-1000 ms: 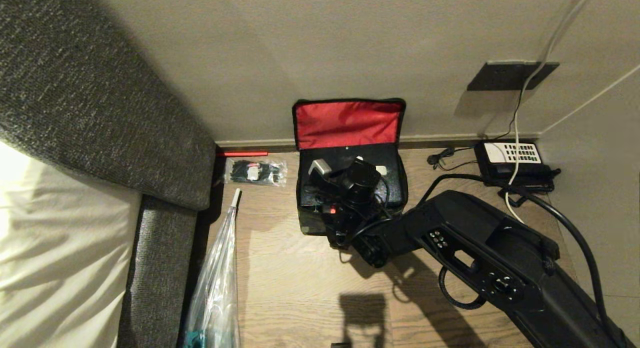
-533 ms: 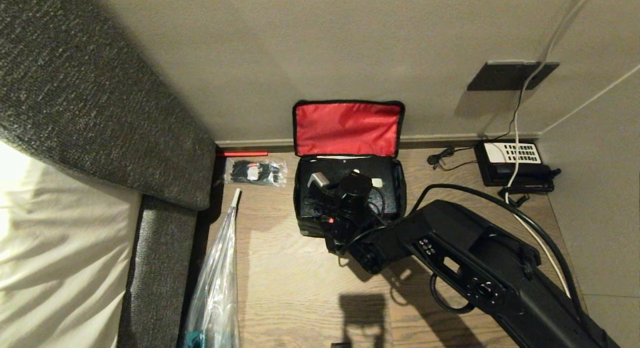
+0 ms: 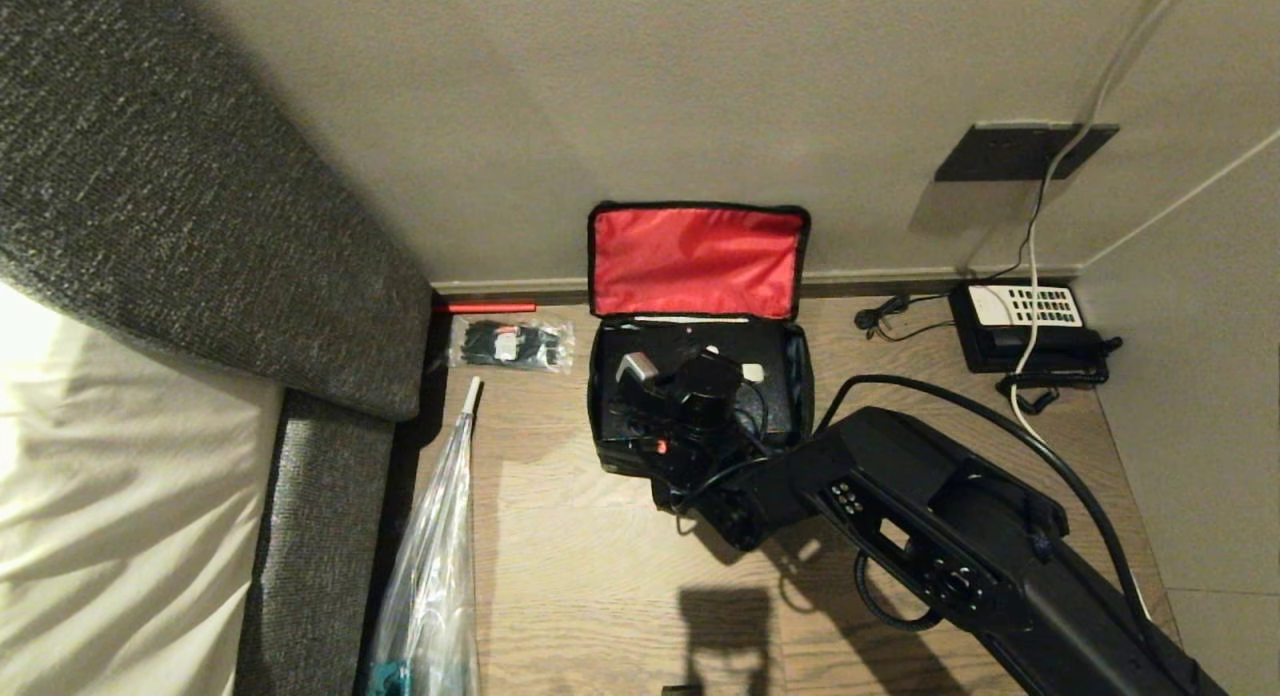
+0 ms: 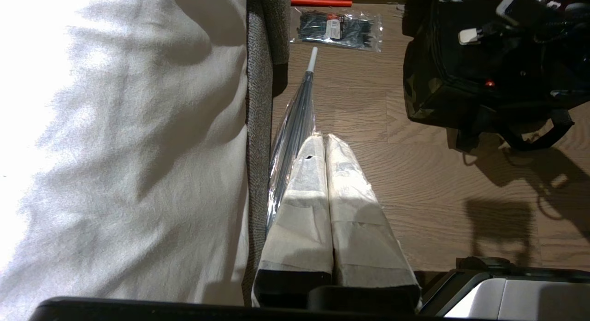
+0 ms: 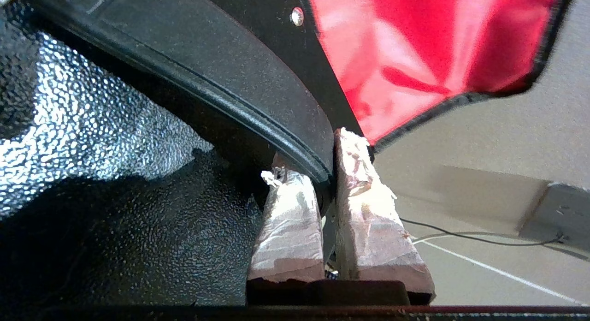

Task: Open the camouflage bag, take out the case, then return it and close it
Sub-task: Lift the black box

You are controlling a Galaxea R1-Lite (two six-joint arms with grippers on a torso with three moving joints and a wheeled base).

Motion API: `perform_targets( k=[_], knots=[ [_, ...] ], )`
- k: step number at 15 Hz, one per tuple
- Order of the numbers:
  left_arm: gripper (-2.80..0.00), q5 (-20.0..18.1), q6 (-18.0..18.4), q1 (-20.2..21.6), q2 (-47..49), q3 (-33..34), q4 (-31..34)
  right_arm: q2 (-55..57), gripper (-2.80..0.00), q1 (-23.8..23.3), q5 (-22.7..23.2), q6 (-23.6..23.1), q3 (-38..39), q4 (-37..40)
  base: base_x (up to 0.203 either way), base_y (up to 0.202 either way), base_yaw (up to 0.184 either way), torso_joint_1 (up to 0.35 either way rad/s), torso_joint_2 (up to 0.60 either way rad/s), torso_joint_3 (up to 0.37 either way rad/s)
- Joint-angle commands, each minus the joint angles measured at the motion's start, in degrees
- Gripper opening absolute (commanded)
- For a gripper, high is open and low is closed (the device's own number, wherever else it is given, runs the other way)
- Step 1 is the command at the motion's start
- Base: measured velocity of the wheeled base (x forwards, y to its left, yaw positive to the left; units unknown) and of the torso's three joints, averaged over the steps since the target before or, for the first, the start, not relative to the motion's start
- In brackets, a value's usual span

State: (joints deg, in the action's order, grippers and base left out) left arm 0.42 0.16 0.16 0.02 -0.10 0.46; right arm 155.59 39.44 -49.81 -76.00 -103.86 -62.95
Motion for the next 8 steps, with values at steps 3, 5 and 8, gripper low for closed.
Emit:
perform_targets(
  k=[3,5,8],
  knots=[
    [-2.80,0.0,0.0,0.0,-0.1,0.0,0.0,-4.7,-2.80,0.2,-0.6,1.1,0.9,0.3,0.000,0.000,0.000,0.000,0.00,0.000],
    [-2.80,0.0,0.0,0.0,-0.1,0.0,0.0,-6.5,-2.80,0.6,-0.9,1.9,1.9,0.5,0.000,0.000,0.000,0.000,0.00,0.000],
    [-2.80,0.0,0.0,0.0,-0.1,0.1,0.0,-8.6,-2.80,0.9,-1.1,2.9,3.2,0.5,0.000,0.000,0.000,0.000,0.00,0.000]
  ],
)
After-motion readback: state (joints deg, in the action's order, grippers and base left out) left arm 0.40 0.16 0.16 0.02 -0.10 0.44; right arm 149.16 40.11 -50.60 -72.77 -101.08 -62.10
